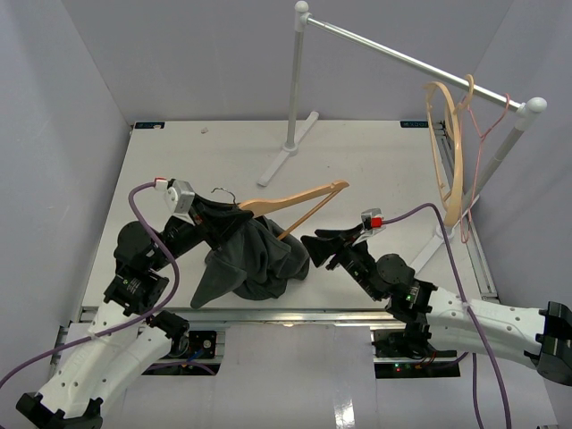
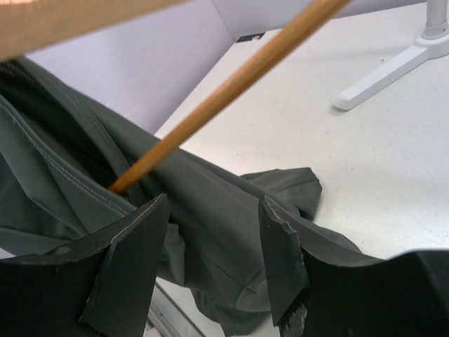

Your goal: Place the t-shirt on the hanger

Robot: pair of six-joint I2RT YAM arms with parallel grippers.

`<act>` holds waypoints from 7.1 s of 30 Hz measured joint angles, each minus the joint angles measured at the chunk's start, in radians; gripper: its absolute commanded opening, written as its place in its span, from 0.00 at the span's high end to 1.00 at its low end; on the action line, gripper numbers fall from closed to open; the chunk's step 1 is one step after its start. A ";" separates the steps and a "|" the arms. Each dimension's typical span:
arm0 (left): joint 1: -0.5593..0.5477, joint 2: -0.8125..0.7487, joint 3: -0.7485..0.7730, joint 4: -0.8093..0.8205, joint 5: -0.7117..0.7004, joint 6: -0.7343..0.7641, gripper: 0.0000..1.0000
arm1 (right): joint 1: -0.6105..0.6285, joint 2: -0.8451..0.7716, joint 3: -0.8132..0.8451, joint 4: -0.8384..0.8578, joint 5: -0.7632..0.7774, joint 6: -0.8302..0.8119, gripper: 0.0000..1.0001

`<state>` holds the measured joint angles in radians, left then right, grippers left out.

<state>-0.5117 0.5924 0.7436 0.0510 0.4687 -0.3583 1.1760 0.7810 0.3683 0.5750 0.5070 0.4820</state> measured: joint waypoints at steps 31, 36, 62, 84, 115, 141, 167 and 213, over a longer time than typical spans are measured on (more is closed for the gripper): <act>0.002 0.031 -0.075 0.200 0.088 -0.087 1.00 | 0.010 0.183 -0.015 0.203 -0.197 0.173 0.52; 0.002 0.046 -0.078 0.207 0.083 -0.085 1.00 | 0.034 0.195 -0.010 0.178 -0.179 0.165 0.48; 0.002 0.062 -0.078 0.190 0.043 -0.052 1.00 | 0.194 0.339 0.245 -0.322 0.323 0.181 0.54; 0.002 0.070 -0.078 0.186 0.043 -0.042 1.00 | 0.196 0.049 0.193 -0.377 0.323 0.093 0.71; 0.002 0.078 -0.079 0.202 0.044 -0.046 1.00 | 0.199 0.239 0.193 -0.212 0.110 0.093 0.56; 0.002 0.078 -0.104 0.229 0.048 -0.050 1.00 | 0.213 0.388 0.232 -0.136 0.136 0.116 0.92; 0.001 0.050 -0.104 0.100 0.052 0.027 1.00 | 0.068 0.080 0.125 -0.401 0.384 0.169 0.92; 0.001 0.038 -0.073 0.077 0.130 0.078 1.00 | 0.006 0.056 0.041 -0.152 -0.098 -0.010 0.61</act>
<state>-0.5106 0.6304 0.6709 0.1280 0.5985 -0.2804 1.1824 0.8369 0.4095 0.4233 0.4087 0.4716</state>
